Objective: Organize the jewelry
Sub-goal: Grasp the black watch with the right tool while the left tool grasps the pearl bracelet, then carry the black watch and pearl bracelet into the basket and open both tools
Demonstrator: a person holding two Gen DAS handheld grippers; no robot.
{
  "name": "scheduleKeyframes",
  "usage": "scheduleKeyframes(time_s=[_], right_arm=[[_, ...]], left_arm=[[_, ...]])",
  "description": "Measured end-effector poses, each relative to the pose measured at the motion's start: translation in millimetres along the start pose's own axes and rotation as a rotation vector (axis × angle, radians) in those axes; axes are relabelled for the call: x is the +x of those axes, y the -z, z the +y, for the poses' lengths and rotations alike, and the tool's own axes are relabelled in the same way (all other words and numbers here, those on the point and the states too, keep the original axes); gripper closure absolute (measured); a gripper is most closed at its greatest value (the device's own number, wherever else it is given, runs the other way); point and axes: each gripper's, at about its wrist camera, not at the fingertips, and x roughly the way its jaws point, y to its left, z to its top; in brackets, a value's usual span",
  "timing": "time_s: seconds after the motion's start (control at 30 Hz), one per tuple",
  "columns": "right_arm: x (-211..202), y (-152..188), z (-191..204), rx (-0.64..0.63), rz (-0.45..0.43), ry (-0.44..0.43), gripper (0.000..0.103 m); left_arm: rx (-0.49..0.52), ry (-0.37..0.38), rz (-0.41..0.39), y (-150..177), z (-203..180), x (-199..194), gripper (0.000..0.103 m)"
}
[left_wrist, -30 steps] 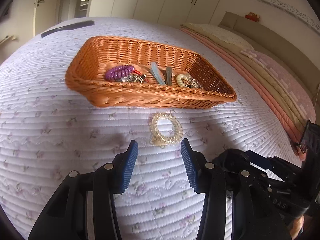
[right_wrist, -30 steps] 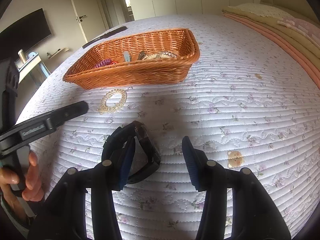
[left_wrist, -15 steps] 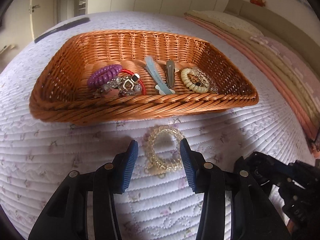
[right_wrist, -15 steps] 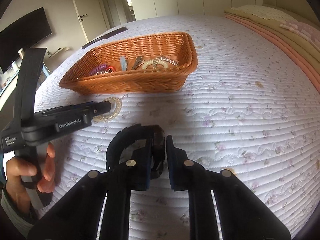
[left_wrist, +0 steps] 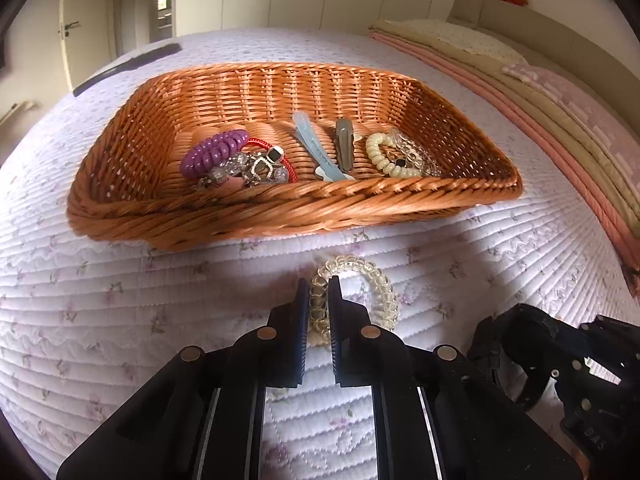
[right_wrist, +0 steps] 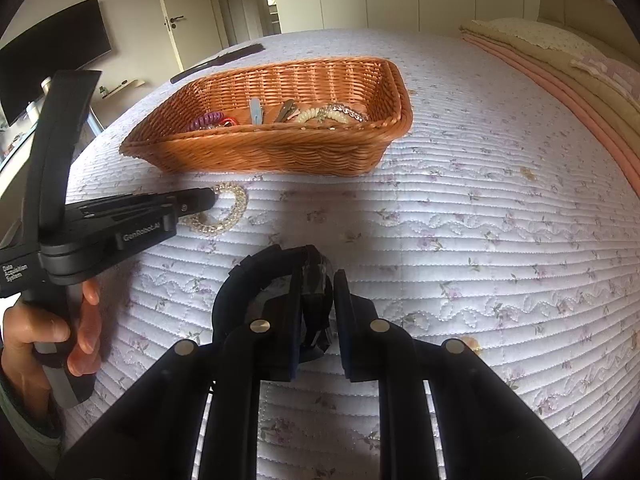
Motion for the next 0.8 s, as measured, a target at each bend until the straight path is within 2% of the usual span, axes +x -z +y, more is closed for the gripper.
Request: scheduleKeyframes(time_s=[0.13,0.3,0.47,0.5,0.57,0.8], right_arm=[[1.1,2.6,0.6,0.001,0.012,0.002,0.088],[4.9,7.1,-5.4,0.034,0.047,-0.04,0.08],[9.0,7.1,2.9,0.002,0.056,0.004,0.08],[8.6,7.5,6.0,-0.01,0.054,0.019,0.081],[6.7,8.9,11.8,-0.03,0.037,0.057,0.091],[-11.1,10.7,16.5,-0.008,-0.038,0.051,0.092]], left_arm=[[-0.012,0.007,-0.017,9.7,3.7,-12.8,0.095],[-0.023,0.033,-0.054,26.3,8.4,-35.0,0.095],[-0.037,0.051,-0.09,39.7,11.5,-50.7,0.095],[-0.038,0.054,-0.098,41.7,11.6,-53.6,0.095],[-0.035,0.058,-0.116,44.0,10.7,-58.7,0.095],[-0.018,0.062,-0.163,55.9,6.6,-79.6,0.095]])
